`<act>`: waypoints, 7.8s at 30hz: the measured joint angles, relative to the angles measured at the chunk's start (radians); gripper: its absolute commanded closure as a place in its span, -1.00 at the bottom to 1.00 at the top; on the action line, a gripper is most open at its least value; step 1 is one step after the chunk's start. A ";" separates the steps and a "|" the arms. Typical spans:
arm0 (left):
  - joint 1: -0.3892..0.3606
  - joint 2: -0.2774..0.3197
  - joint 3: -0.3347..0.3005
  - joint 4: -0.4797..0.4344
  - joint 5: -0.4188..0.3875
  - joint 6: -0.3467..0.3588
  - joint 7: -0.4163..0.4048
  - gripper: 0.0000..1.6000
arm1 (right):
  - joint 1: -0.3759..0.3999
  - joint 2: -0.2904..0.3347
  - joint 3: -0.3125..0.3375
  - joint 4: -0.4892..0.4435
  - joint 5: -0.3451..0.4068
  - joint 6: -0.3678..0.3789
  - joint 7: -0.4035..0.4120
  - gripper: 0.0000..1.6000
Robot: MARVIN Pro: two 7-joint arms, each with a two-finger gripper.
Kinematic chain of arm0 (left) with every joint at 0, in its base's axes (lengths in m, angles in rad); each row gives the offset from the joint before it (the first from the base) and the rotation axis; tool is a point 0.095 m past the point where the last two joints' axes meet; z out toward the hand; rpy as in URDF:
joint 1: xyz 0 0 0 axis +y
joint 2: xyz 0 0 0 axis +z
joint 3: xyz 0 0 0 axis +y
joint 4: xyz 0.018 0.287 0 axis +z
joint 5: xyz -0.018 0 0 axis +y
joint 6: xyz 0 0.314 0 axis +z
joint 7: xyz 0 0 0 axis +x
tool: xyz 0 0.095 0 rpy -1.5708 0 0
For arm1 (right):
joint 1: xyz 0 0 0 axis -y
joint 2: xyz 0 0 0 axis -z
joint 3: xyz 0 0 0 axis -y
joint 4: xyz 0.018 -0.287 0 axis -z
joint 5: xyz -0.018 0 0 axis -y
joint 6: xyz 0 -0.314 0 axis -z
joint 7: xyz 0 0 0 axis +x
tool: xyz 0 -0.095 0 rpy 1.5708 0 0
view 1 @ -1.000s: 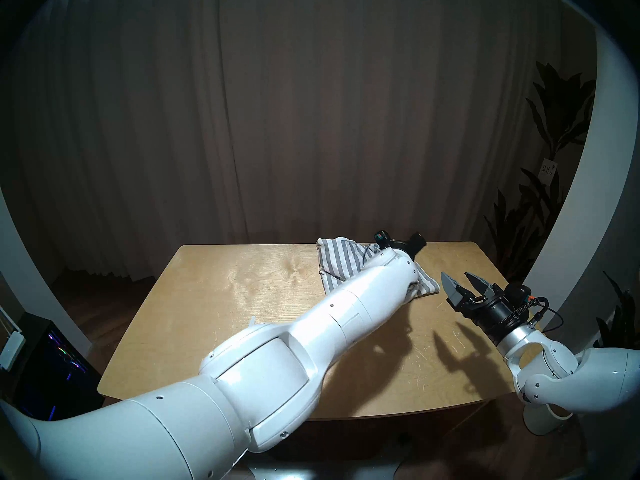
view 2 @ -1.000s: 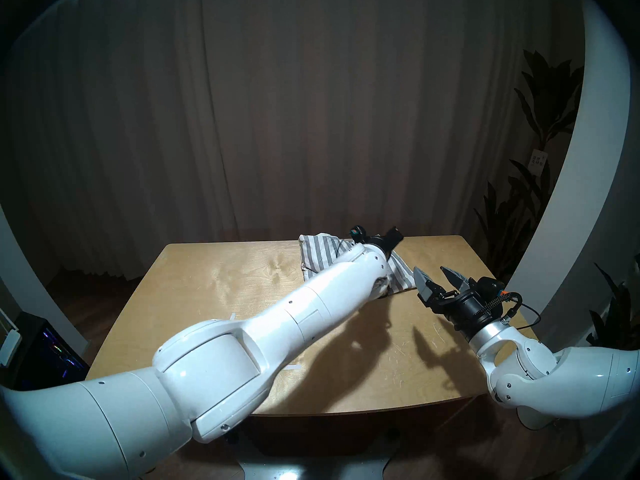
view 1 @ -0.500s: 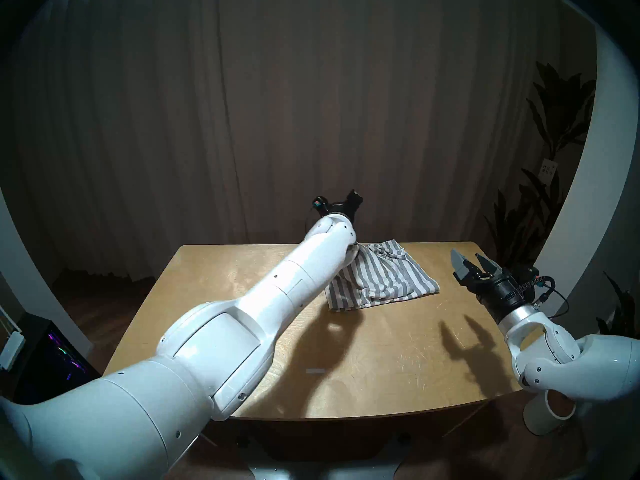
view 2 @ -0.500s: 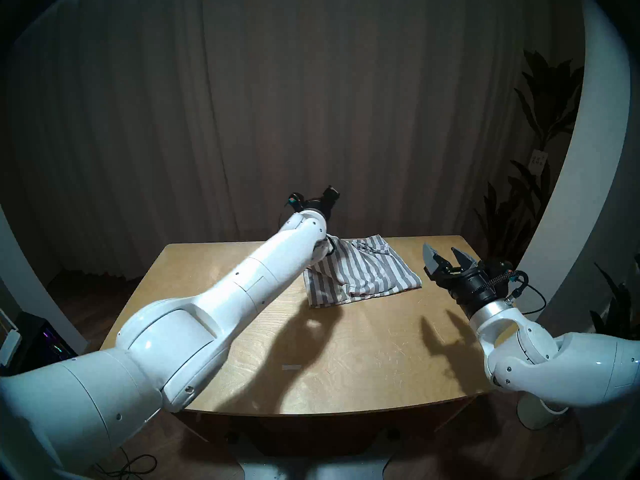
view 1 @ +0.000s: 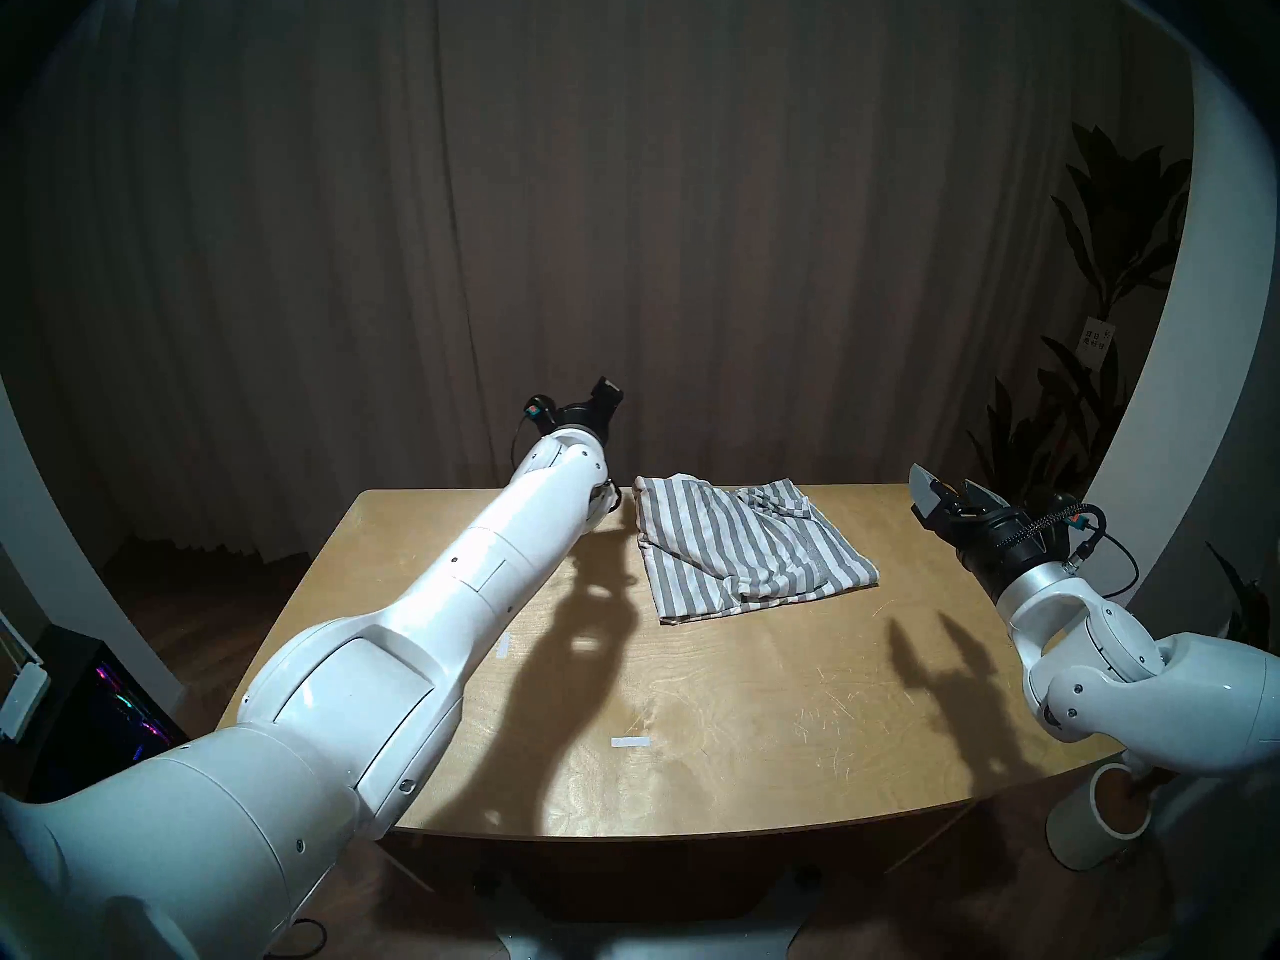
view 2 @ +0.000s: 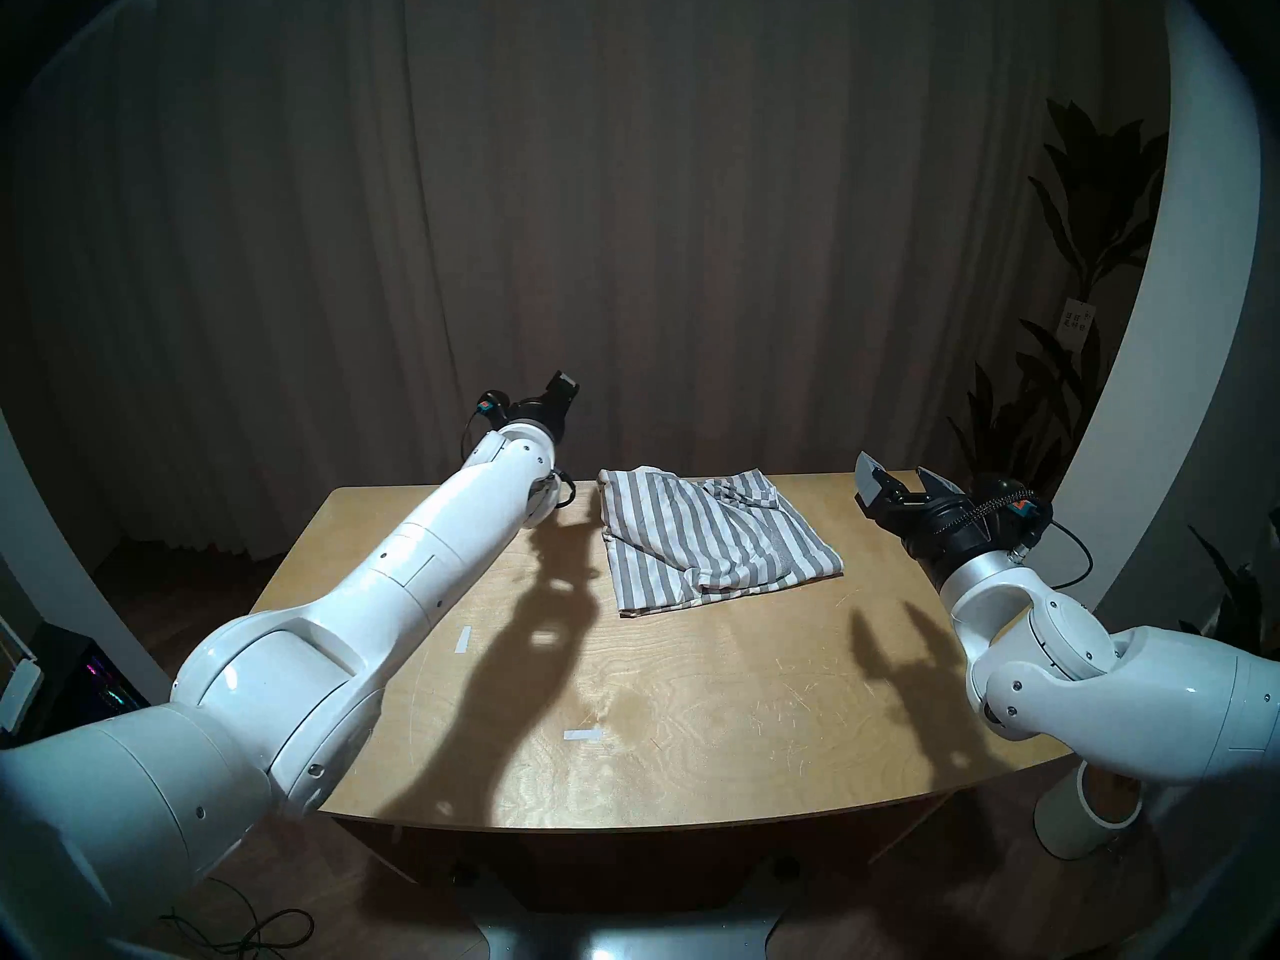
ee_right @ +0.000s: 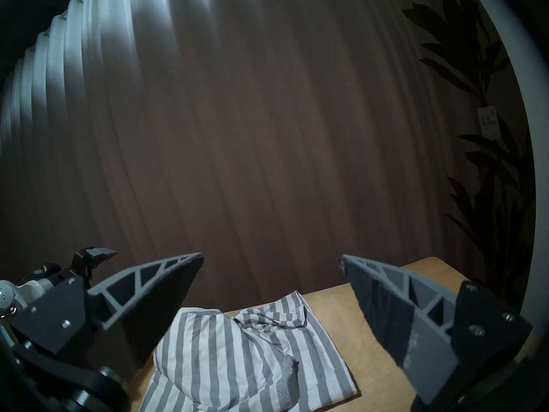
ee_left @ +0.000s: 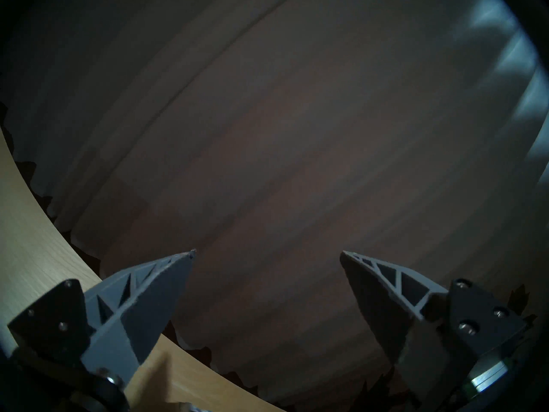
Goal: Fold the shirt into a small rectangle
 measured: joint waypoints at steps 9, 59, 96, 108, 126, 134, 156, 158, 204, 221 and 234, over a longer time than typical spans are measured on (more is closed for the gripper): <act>0.052 0.098 -0.025 -0.033 0.001 0.043 -0.017 -1.00 | 0.050 -0.068 0.007 0.040 -0.004 0.094 0.013 -1.00; 0.204 0.307 -0.072 -0.167 -0.026 0.255 -0.092 -1.00 | 0.336 -0.518 -0.126 0.423 -0.118 0.401 0.070 -1.00; 0.306 0.408 -0.141 -0.336 -0.183 0.431 -0.148 -1.00 | 0.656 -0.884 -0.291 0.930 -0.301 0.527 0.110 -1.00; 0.372 0.452 -0.177 -0.429 -0.249 0.500 -0.150 -1.00 | 0.738 -1.018 -0.387 1.076 -0.369 0.504 0.159 -1.00; 0.463 0.506 -0.261 -0.542 -0.349 0.540 -0.062 -1.00 | 0.836 -1.193 -0.462 1.384 -0.442 0.418 0.267 -1.00; 0.491 0.512 -0.282 -0.575 -0.381 0.531 -0.003 -1.00 | 0.860 -1.262 -0.478 1.528 -0.462 0.366 0.296 -1.00; 0.536 0.536 -0.312 -0.600 -0.425 0.507 0.077 -1.00 | 0.950 -1.413 -0.484 1.717 -0.505 0.361 0.242 -1.00; 0.545 0.539 -0.315 -0.600 -0.429 0.505 0.082 -1.00 | 0.954 -1.425 -0.485 1.730 -0.507 0.362 0.235 -1.00; 0.616 0.572 -0.348 -0.658 -0.494 0.464 0.092 -1.00 | 1.017 -1.434 -0.447 1.875 -0.516 0.341 0.217 -1.00; 0.605 0.558 -0.347 -0.688 -0.469 0.433 0.061 -1.00 | 1.048 -1.431 -0.355 1.820 -0.438 0.248 0.322 -1.00; 0.558 0.488 -0.289 -0.720 -0.436 0.405 0.019 -1.00 | 1.039 -1.291 -0.246 1.823 -0.363 0.096 0.331 -1.00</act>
